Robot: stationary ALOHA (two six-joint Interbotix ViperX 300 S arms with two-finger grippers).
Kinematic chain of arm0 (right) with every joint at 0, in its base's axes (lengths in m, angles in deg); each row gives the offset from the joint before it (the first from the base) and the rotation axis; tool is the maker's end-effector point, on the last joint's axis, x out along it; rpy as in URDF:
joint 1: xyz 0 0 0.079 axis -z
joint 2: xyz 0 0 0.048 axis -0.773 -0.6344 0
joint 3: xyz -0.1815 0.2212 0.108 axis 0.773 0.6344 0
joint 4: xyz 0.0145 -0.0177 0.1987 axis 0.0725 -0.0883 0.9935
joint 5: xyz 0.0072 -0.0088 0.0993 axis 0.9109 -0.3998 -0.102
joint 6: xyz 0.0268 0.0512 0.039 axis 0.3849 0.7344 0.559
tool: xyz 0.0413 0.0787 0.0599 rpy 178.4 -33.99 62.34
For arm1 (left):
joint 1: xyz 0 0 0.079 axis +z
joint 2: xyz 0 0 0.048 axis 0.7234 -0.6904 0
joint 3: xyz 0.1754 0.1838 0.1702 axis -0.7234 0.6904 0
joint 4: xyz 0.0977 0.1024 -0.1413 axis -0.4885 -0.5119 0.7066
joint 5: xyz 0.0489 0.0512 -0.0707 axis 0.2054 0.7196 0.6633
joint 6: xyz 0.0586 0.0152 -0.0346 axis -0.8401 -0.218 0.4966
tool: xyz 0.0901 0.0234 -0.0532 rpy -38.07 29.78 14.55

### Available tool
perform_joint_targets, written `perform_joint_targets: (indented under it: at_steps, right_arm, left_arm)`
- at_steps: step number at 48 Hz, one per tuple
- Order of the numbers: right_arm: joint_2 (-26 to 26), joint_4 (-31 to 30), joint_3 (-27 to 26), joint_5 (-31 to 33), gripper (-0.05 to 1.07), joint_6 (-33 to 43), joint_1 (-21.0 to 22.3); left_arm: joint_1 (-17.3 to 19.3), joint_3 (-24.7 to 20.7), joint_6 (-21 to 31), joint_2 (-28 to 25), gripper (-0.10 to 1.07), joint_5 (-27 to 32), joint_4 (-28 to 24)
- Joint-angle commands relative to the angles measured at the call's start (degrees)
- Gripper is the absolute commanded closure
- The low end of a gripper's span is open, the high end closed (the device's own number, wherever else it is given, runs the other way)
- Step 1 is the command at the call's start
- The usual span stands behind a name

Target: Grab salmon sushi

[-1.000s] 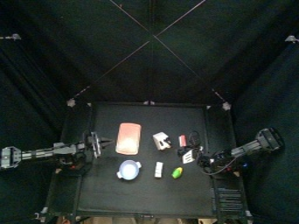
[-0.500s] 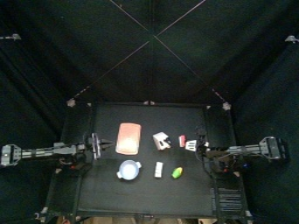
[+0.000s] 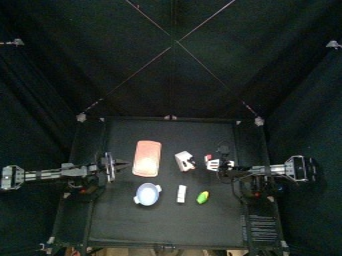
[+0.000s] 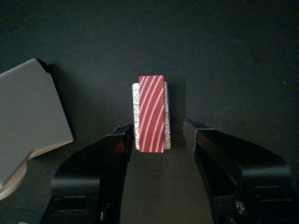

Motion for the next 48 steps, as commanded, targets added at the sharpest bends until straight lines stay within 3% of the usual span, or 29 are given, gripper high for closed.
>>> perform_joint_targets:
  at_steps: [1,48]
  right_arm:
    - [-1.14,-0.53,-1.67,-0.35,0.18,-0.09,0.35]
    - [-9.93,-1.67,-2.64,-5.98,0.18,-0.09,4.13]
  left_arm:
    - [0.18,-0.79,-0.09,-0.26,0.43,-0.44,0.00]
    - [0.18,-0.62,-0.09,-0.35,0.43,-0.44,0.00]
